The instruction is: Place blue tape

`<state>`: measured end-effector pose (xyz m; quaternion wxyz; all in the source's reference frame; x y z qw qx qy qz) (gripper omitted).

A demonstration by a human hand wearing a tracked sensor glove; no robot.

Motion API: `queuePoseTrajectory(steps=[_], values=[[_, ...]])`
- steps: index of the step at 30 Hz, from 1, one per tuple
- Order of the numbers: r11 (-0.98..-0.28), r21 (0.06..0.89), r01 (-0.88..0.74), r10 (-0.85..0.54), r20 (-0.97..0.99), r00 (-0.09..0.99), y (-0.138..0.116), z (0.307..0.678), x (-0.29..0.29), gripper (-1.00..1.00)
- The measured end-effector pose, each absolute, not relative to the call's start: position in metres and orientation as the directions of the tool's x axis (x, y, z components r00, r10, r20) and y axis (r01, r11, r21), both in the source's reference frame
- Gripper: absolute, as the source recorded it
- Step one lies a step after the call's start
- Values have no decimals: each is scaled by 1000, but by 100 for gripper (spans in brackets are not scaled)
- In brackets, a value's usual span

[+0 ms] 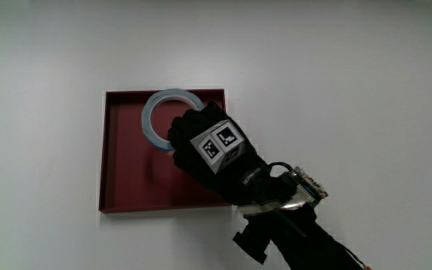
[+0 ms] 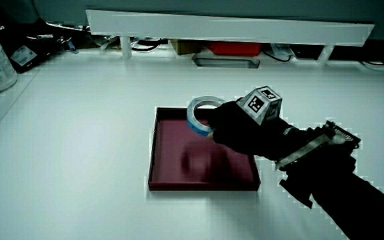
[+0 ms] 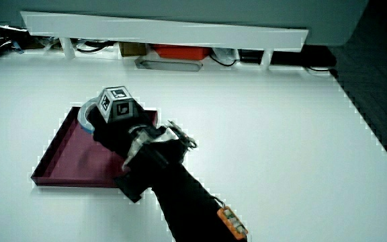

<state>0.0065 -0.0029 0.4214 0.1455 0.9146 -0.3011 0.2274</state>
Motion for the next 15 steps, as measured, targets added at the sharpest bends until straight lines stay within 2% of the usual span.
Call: queuePoseTrajectory(steps=[5,15], values=[[-768,150,-622,-479,509,715,2,447,-4,0],[-760,252,-600,-429,499,753,9,496,-11,0]])
